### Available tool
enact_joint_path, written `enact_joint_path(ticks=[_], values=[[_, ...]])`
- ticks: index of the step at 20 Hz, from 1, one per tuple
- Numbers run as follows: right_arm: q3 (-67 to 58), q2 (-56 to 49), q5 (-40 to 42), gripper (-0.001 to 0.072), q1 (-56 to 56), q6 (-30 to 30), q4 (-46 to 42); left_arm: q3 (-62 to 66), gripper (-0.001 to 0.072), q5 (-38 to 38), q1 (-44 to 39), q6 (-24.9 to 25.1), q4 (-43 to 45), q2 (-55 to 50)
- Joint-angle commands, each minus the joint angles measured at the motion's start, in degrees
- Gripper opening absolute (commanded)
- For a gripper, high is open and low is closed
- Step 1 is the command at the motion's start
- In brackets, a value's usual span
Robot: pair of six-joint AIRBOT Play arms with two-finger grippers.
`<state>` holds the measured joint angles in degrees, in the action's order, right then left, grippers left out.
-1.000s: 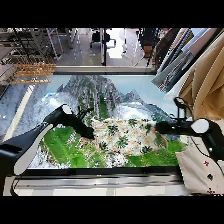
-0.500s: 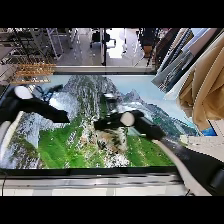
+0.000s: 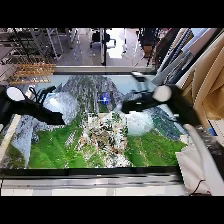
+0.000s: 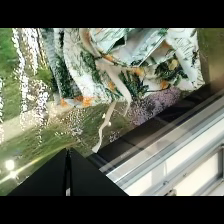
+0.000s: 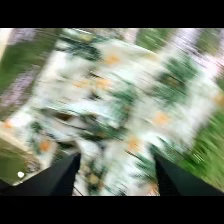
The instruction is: Fold the clothes and pants, and hang the long-sleeved shirts on hangers.
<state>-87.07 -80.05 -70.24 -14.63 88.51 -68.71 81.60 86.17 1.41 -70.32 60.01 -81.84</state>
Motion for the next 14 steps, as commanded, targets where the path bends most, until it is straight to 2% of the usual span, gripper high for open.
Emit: enact_joint_path(ticks=[1, 2, 5, 6, 8, 11, 14], values=[[15.6, 5.3, -3.7, 0.0653, 13.7, -3.5, 11.2, -3.5, 0.0011, 0.1, -0.3, 0.1, -0.2, -1.6], [22.4, 5.1, -0.5, 0.0691, 15.5, -6.5, 16.2, -4.3, 0.0011, 0.1, -0.4, 0.3, -0.5, -1.9], [36.0, 1.1, 13.1, 0.0704, 16.0, -16.6, 29.0, -4.9, 0.0011, 0.0, -1.0, 0.5, -0.5, -2.2], [36.6, -2.0, 14.0, 0.0705, 16.0, -20.4, 33.2, -4.9, 0.0011, 0.0, -1.4, 1.2, -0.7, -2.2], [34.4, -9.6, 13.6, 0.0706, 15.8, -24.3, 40.1, -4.9, 0.0011, 0.0, -1.9, 1.7, -0.7, -2.2], [28.1, -18.9, 8.9, 0.0706, 13.2, -25.4, 43.8, -4.9, 0.0011, 0.0, -2.5, 1.8, -0.6, -2.2], [21.7, -24.7, 8.4, 0.0699, 7.2, -25.6, 45.1, -4.9, 0.0011, 0.1, -2.5, 1.8, -0.6, -2.2]])
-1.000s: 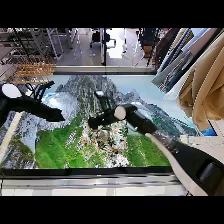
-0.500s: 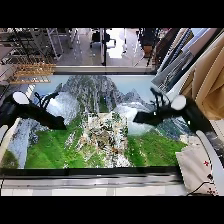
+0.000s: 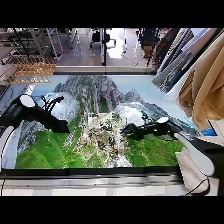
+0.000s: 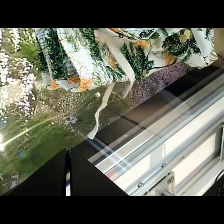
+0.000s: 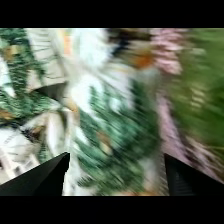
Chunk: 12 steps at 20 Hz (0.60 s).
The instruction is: Fold the clothes and pants, and hang the long-sleeved shirts on hangers.
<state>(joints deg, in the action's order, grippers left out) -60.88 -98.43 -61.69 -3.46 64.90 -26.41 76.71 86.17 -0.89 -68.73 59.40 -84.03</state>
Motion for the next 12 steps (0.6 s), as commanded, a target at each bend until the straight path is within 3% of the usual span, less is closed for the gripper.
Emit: enact_joint_path(ticks=[1, 2, 3, 6, 8, 12], values=[[-6.3, -7.3, -0.2, 0.0629, -5.5, -2.1, 3.4, 0.0, 0.0011, 0.3, -0.2, 0.2, 0.0, 0.0], [-8.1, -7.3, -0.5, 0.0196, -6.4, -1.7, 2.7, 0.0, 0.0011, 0.5, -0.2, 0.2, 0.0, 0.0], [-9.6, -6.5, -1.7, 0.002, -6.5, 0.2, 1.4, 0.0, 0.0011, 1.2, -0.2, 0.2, 0.0, 0.0], [-11.1, 3.8, -4.4, 0.0009, -4.5, 9.0, -11.2, 0.0, 0.0011, 4.1, -0.2, 0.6, 0.0, 0.0], [-11.1, 14.8, -7.9, 0.0009, -1.1, 11.9, -19.1, 0.0, 0.0011, 5.7, -0.2, 0.6, 0.0, 0.0], [-11.1, 36.9, -11.2, 0.0009, 14.1, 19.2, -29.6, 0.0, 0.0011, 11.7, -0.2, 0.6, 0.0, 0.1]])
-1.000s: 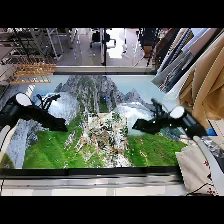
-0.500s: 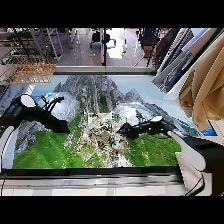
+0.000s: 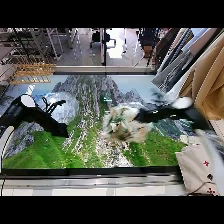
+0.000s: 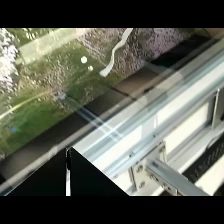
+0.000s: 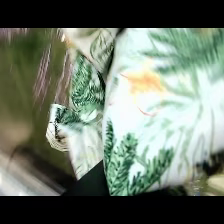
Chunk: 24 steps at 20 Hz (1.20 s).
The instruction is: Fold the clothes and pants, and hang the long-sleeved shirts on hangers.
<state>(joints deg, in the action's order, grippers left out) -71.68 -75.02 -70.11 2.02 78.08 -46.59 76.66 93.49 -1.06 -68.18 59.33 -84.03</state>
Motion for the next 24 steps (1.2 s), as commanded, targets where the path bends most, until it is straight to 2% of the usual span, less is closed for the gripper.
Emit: enact_joint_path(ticks=[1, 6, 9, 12, 14, 15, 16, 17, 18, 20, 21, 22, 23, 24], values=[[-0.3, 18.2, -3.0, 0.0009, 14.4, 6.9, -11.1, 0.0, 0.0011, 5.3, 0.0, 0.1, 0.1, 0.1], [1.5, 30.0, -7.4, 0.001, 49.5, 4.7, -22.6, 0.0, 0.0011, 5.3, 0.0, 0.4, 0.0, 0.3], [13.9, 32.2, -15.8, 0.001, 72.4, 4.1, -23.1, 0.0, 0.0011, 5.3, 0.0, 3.2, 0.0, 0.3], [30.1, 33.3, -19.7, 0.001, 83.4, 5.2, -26.9, 0.0, 0.0011, 5.3, 0.0, 3.3, 0.1, 0.3], [36.5, 32.4, -17.6, 0.003, 84.8, 5.2, -32.5, 0.0, 0.0011, 5.3, 0.0, 3.3, 0.1, 0.2], [37.3, 31.5, -15.7, 0.0287, 84.8, 5.2, -35.1, 0.0, 0.0011, 5.3, 0.0, 3.3, 0.1, 0.2], [36.3, 30.6, -14.9, 0.0621, 84.8, 4.7, -36.9, 0.0, 0.0011, 5.3, 0.0, 3.3, 0.1, 0.2], [33.8, 29.7, -14.7, 0.0692, 84.8, 4.3, -37.7, 0.0, 0.0011, 5.3, 0.0, 3.2, 0.1, 0.2], [29.6, 28.7, -14.8, 0.07, 84.8, 4.3, -37.6, 0.0, 0.0011, 5.3, 0.0, 3.2, 0.1, 0.2], [18.9, 27.3, -14.1, 0.07, 83.9, 4.3, -33.3, 0.0, 0.0011, 5.3, 0.0, 3.2, 1.9, 0.2], [13.4, 26.5, -9.7, 0.07, 82.8, 4.3, -25.4, 0.1, 0.0011, 4.6, 0.0, 3.2, 6.8, 0.2], [9.3, 26.0, -4.0, 0.0697, 80.8, 3.4, -12.2, 0.2, 0.0011, 2.5, 0.0, 2.3, 15.8, 0.2], [7.5, 26.1, 0.7, 0.0695, 77.7, -2.1, 2.0, 0.2, 0.0011, -0.4, 0.1, -1.9, 25.8, 0.3], [6.8, 26.1, 3.6, 0.0693, 73.2, -10.6, 14.5, 0.2, 0.0012, -3.3, 0.4, -9.2, 36.0, 0.6]])
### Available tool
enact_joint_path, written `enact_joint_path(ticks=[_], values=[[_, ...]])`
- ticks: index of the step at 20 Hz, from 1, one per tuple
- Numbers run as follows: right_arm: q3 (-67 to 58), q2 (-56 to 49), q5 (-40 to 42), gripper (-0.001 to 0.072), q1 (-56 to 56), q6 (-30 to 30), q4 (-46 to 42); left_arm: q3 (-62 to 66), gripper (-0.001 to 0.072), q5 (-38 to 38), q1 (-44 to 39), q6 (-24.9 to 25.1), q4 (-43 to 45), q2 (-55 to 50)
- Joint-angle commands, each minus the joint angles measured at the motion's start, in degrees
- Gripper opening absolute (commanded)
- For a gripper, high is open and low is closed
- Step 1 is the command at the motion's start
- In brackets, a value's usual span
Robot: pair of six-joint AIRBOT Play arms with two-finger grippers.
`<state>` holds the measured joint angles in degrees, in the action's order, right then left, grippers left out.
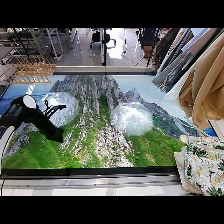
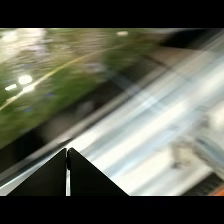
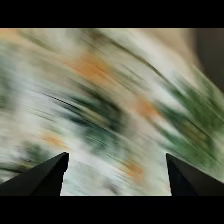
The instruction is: Fold the clothes and pants, and hang the long-sleeved shirts on hangers.
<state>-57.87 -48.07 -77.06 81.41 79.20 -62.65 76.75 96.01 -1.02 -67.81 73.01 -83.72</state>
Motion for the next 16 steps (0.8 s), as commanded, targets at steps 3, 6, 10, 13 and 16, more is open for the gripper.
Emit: enact_joint_path(ticks=[3, 6, 10, 13, 16], values=[[-6.6, -1.0, 11.6, 0.0596, -27.1, -23.0, 35.5, 0.0, 0.0012, -12.6, 3.0, -18.2, 29.0, 4.8], [-1.7, -1.3, 11.7, 0.0427, -52.3, -23.2, 13.0, 0.0, 0.0012, -23.1, 4.5, -18.4, 25.7, 12.5], [8.2, -1.3, 24.0, 0.0147, -73.9, -24.5, -11.1, 0.0, 0.0012, -24.6, 4.5, -18.4, 26.6, 18.6], [9.8, -1.2, 39.5, 0.0014, -76.8, -27.5, -20.1, 0.0, 0.0012, -24.7, 4.5, -18.4, 26.6, 19.6], [9.3, -1.1, 48.2, 0.0013, -76.8, -27.5, -19.7, 0.0, 0.0012, -24.7, 4.5, -18.4, 26.6, 19.5]])
